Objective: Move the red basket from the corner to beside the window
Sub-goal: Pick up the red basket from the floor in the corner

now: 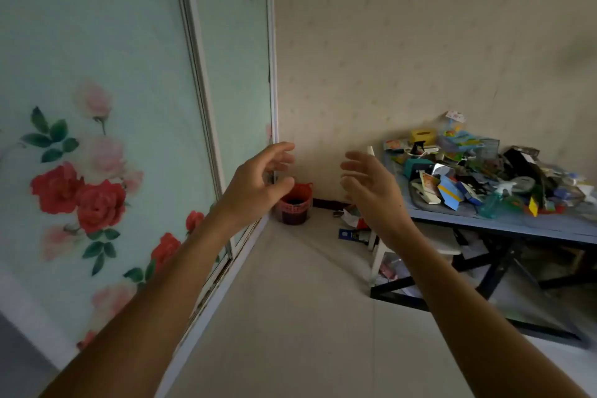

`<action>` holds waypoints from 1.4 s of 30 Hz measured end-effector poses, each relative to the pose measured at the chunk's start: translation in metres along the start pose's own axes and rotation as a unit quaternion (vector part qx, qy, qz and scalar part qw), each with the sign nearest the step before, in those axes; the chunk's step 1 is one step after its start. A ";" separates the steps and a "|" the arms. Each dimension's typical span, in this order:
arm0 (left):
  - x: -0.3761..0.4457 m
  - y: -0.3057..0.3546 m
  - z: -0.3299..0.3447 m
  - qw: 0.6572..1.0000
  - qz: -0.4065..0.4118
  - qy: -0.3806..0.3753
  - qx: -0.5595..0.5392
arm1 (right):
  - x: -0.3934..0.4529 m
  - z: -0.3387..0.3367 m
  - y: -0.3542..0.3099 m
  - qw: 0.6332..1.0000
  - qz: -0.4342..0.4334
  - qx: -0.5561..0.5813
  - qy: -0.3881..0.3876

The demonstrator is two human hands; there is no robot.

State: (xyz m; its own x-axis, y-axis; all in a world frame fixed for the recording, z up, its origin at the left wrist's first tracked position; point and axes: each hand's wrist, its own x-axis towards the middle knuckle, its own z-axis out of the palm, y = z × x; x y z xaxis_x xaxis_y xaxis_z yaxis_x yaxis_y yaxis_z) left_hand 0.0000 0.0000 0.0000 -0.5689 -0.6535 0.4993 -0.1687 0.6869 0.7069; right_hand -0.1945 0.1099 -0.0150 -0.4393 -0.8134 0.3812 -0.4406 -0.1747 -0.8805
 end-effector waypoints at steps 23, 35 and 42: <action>0.320 -0.241 0.073 0.996 -0.081 -0.002 -0.023 | 0.365 0.058 0.187 0.999 0.028 -0.018 -0.021; 0.517 -0.401 0.065 0.993 -0.100 -0.028 -0.051 | 0.578 0.137 0.276 0.997 0.076 -0.023 -0.006; 0.625 -0.503 0.089 0.991 -0.122 -0.035 -0.046 | 0.705 0.170 0.352 0.995 0.095 -0.023 -0.012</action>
State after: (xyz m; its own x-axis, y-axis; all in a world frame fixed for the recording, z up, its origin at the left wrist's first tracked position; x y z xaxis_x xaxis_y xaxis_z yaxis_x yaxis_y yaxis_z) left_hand -0.3422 -0.7255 -0.0881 -0.5759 -0.7703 0.2738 -0.2363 0.4775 0.8463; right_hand -0.5262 -0.6197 -0.1035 -0.4995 -0.8423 0.2028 -0.3880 0.0082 -0.9216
